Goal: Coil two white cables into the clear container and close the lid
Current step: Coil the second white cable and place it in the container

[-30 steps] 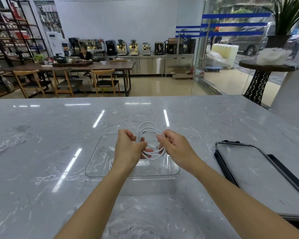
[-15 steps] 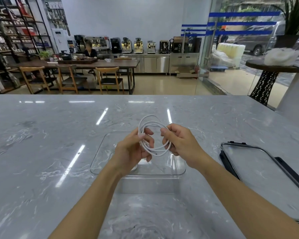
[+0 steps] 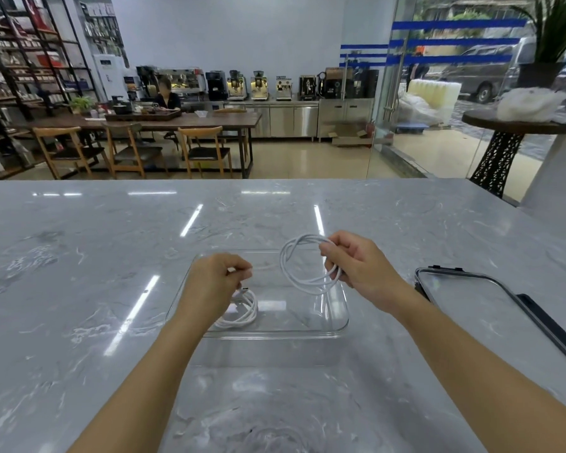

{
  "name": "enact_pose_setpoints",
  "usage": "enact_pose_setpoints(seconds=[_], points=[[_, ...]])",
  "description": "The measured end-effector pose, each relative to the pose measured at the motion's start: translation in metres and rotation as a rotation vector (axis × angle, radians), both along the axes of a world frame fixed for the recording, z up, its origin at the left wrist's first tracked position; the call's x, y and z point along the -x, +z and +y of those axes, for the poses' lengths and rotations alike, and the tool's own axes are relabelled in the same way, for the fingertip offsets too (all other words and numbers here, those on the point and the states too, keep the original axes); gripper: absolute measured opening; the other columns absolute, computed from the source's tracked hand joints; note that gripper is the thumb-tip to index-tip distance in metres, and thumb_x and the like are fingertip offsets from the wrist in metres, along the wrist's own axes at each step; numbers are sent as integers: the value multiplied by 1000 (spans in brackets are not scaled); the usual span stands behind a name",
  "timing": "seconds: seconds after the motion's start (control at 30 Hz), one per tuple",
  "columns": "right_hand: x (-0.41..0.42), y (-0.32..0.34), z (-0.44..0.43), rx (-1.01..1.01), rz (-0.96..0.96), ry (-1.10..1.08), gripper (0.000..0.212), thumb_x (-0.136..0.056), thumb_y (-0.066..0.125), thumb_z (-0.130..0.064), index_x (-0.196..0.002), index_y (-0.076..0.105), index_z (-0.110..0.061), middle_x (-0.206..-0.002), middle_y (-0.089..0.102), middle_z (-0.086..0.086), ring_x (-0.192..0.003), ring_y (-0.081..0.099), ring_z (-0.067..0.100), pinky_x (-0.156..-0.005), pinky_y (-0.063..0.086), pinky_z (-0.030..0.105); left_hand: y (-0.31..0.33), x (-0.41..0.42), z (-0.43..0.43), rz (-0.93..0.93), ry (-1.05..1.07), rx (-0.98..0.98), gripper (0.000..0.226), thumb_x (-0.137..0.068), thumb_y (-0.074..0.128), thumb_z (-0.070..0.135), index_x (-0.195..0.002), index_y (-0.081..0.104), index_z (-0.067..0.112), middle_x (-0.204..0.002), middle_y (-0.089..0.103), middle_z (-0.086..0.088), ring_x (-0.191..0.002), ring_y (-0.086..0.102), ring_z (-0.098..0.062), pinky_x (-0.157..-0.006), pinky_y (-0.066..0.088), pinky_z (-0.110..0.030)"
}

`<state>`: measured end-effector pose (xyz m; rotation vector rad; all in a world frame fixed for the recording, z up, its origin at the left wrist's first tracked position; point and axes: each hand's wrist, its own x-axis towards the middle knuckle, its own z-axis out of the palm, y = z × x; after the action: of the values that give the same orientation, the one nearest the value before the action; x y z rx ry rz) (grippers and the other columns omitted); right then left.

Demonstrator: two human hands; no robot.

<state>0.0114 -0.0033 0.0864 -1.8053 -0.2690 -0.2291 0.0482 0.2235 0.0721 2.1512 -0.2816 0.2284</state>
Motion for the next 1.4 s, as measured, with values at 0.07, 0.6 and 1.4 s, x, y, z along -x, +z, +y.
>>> enact_pose_setpoints(seconds=[0.07,0.6,1.4], points=[[0,-1,3,-8,-30,7,20,-92,51,-21,-73,56,-21,-53,57,-14,-47,50,0,-45,37,8,4,-2,-4,-50,61,62,10,-81,66,9,-87,69,16,-83,62,3,-51,60,-1,-53,44,-10],[14,-19,3,909,-875,-133,10,-79,66,-12,-87,71,-12,-104,71,8,-104,62,24,-88,31,33,16,9,-38,910,-167,1050,13,-87,50,-1,-83,62,-6,-60,68,-14,-51,68,-18,-46,57,-30],[6,-17,26,575,-13,-324,9,-81,55,-2,-87,62,-3,-90,64,14,-72,53,21,-61,40,25,-8,27,-70,-8,-64,-62,18,-96,40,16,-89,56,11,-80,58,-3,-77,51,-21,-67,40,-31]])
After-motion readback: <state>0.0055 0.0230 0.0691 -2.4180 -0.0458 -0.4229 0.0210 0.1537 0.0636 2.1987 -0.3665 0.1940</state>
